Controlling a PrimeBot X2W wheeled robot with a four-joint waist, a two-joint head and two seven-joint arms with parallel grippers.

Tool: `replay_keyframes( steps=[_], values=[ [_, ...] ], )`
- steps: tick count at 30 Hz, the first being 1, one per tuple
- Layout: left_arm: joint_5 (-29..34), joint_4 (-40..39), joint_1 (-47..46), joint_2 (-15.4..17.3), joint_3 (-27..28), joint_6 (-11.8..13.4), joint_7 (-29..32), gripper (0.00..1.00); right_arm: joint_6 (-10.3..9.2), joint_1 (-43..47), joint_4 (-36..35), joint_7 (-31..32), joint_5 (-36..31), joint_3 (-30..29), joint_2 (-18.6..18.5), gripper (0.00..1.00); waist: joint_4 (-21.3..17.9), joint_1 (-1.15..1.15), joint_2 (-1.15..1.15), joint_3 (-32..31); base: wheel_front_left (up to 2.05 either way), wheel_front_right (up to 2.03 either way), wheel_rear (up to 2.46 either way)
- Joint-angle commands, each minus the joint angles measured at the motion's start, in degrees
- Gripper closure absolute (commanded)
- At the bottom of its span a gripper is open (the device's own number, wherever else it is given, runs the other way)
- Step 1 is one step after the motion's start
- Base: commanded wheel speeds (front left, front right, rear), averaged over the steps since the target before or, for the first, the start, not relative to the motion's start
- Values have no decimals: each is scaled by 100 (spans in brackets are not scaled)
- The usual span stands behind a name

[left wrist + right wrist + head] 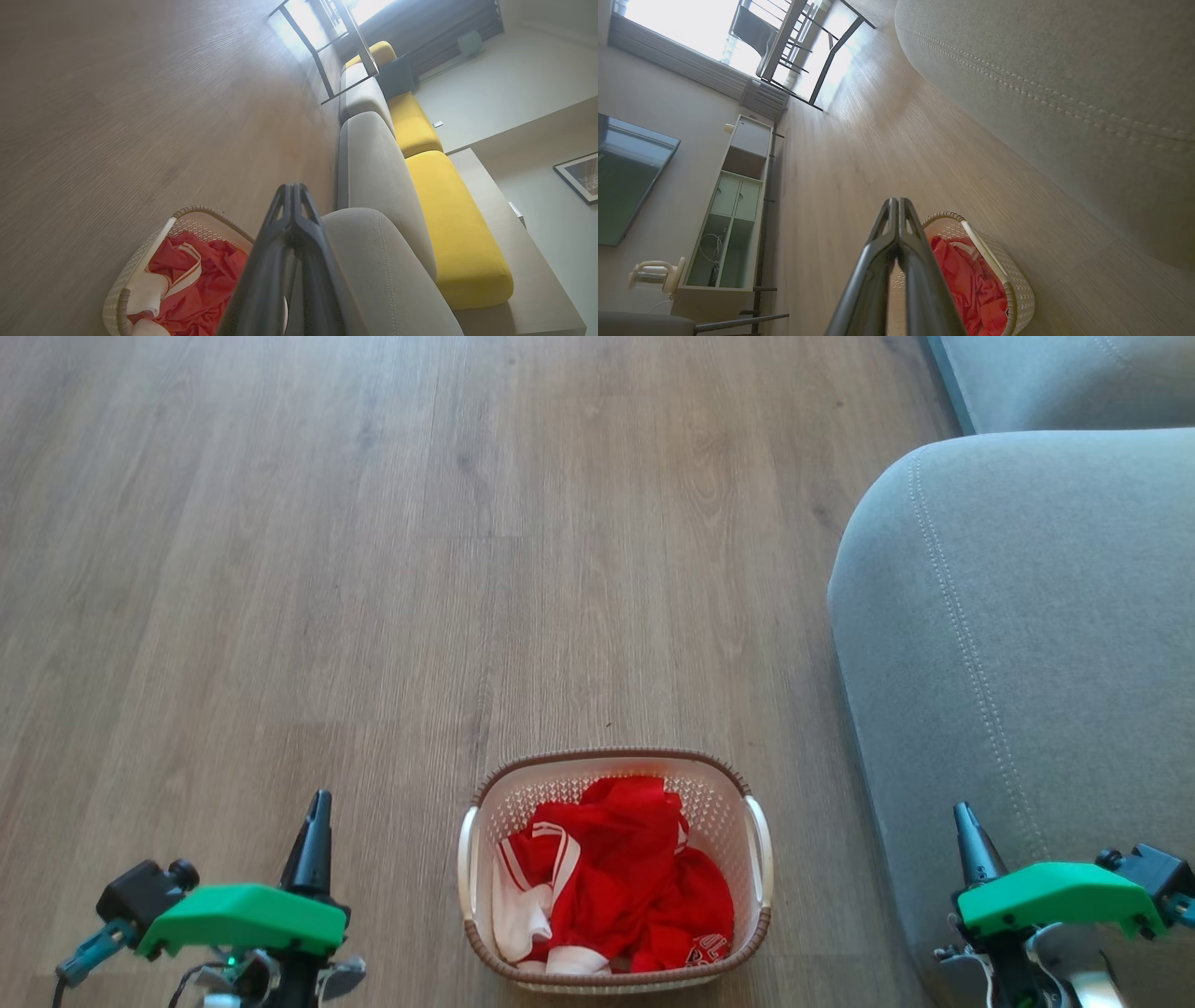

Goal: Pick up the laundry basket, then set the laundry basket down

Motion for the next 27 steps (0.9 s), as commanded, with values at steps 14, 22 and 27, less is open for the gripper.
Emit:
replay_keyframes(
  steps=[14, 22, 27],
  values=[
    [-954, -110, -423, 95, 368, -88, 256, 100, 27, -372, -230, 242, 946, -96, -129, 100, -58, 0, 0, -16, 0, 0, 0],
    [-1454, -85, -479, 94, 478, -111, 392, 100, 29, -401, -240, 374, 1436, -166, -132, 100, -91, 0, 0, -26, 0, 0, 0],
    [-1767, -69, -514, 92, 548, -125, 477, 100, 31, -419, -246, 458, 1743, -210, -133, 100, -112, 0, 0, -32, 0, 0, 0]
  ],
)
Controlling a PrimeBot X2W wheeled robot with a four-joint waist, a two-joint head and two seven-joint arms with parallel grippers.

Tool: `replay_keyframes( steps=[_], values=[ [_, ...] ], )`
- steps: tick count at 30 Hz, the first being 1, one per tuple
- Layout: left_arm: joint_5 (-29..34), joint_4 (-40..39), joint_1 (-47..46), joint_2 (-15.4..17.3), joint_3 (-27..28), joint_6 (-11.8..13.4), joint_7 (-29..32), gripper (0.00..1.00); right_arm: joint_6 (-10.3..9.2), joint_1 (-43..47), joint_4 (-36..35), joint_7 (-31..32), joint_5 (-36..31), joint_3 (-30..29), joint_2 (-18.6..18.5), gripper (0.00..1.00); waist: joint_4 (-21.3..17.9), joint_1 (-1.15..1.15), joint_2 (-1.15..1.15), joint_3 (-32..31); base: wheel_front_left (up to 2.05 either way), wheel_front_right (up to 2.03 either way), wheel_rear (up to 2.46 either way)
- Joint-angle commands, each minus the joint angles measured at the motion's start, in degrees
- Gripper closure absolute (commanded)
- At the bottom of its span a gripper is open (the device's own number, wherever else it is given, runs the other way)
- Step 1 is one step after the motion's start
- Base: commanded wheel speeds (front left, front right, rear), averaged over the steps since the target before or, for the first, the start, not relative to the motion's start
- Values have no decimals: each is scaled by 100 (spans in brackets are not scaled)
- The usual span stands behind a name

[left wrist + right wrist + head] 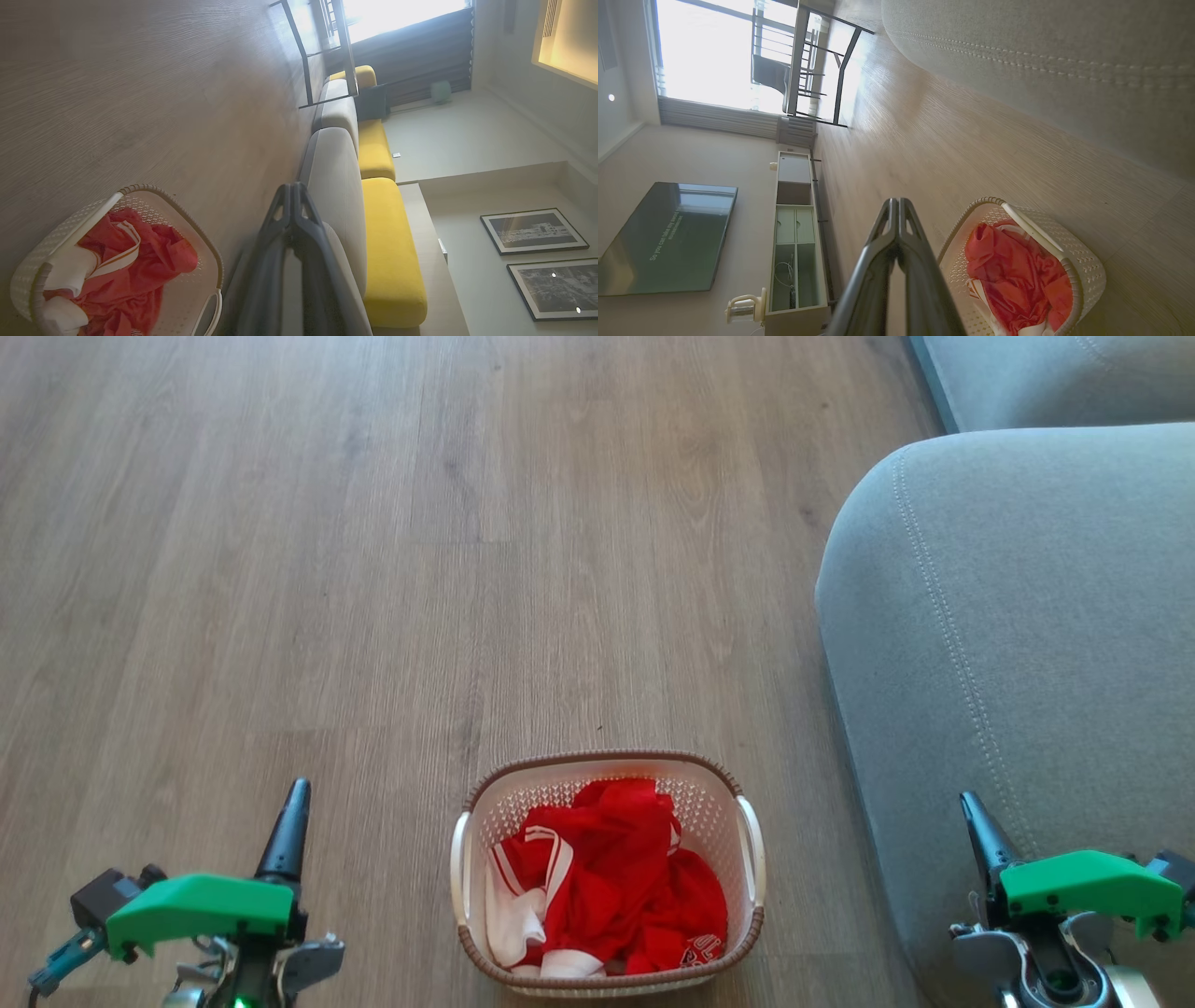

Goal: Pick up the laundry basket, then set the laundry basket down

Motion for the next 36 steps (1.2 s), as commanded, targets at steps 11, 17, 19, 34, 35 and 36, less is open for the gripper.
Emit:
replay_keyframes(
  steps=[11, 17, 19, 34, 35, 36],
  values=[
    [-842, -108, -452, 86, 362, -98, 235, 100, 34, -339, -228, 240, 832, -42, -124, 100, -51, 0, 0, -14, 0, 0, 0],
    [-1215, -89, -494, 83, 449, -115, 339, 100, 36, -362, -236, 342, 1199, -97, -124, 100, -76, 0, 0, -21, 0, 0, 0],
    [-1339, -82, -508, 81, 478, -120, 374, 100, 37, -369, -238, 376, 1321, -115, -124, 100, -84, 0, 0, -24, 0, 0, 0],
    [-1725, -61, -556, 63, 591, -138, 504, 100, 39, -394, -245, 498, 1703, -190, -114, 100, -111, 0, 0, -31, 0, 0, 0],
    [-1723, -60, -556, 61, 594, -138, 506, 100, 39, -394, -245, 499, 1702, -191, -113, 100, -111, 0, 0, -31, 0, 0, 0],
    [-1721, -60, -556, 59, 596, -138, 507, 100, 39, -394, -245, 500, 1701, -193, -111, 100, -111, 0, 0, -31, 0, 0, 0]
  ],
)
